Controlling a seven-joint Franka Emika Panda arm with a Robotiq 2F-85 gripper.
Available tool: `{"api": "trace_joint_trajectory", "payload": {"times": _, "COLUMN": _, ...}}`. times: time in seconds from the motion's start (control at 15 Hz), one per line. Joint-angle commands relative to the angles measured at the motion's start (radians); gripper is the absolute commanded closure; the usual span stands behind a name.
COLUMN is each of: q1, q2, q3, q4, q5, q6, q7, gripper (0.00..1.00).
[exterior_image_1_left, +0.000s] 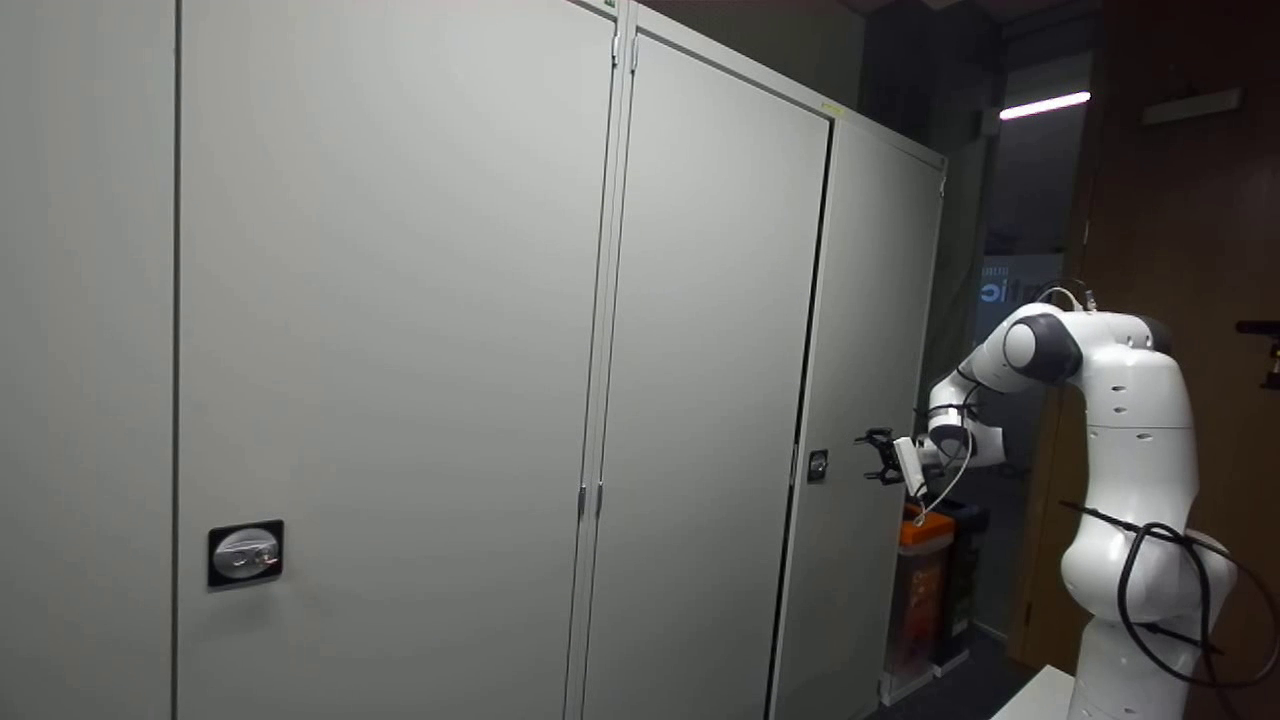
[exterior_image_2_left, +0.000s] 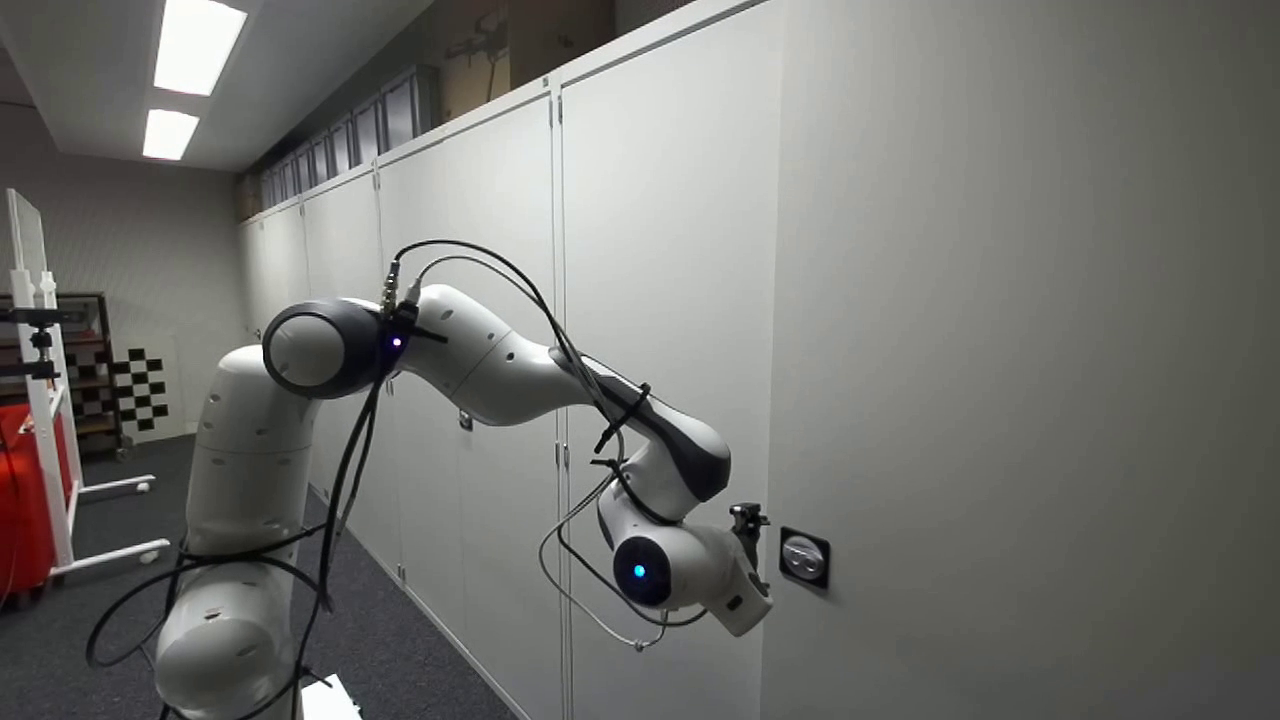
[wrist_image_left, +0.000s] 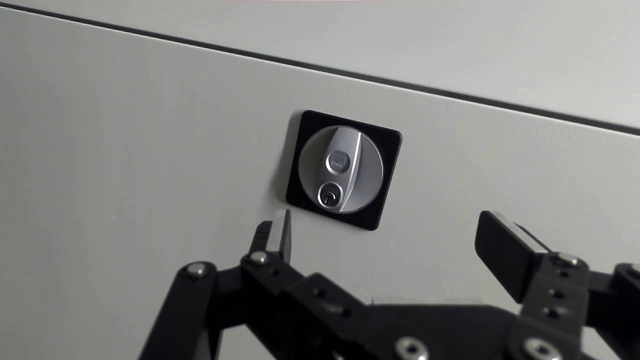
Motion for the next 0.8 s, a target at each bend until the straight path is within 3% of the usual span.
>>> {"api": "trace_joint_trajectory", "payload": {"times": 0.0, "q1": -0.030, "q2": 0.030, "q3": 0.020, "q4": 0.026, "q5": 0.084, "q6": -0.049, "q7": -0.050, "gripper": 0.00}}
{"api": "trace_joint_trajectory", "payload": {"times": 0.73, "q1": -0.054, "q2": 0.123, "q3": 0.013, "q4": 0.032, "q5": 0.199, "q6": -0.231, "q7": -0.210, "gripper": 0.00}}
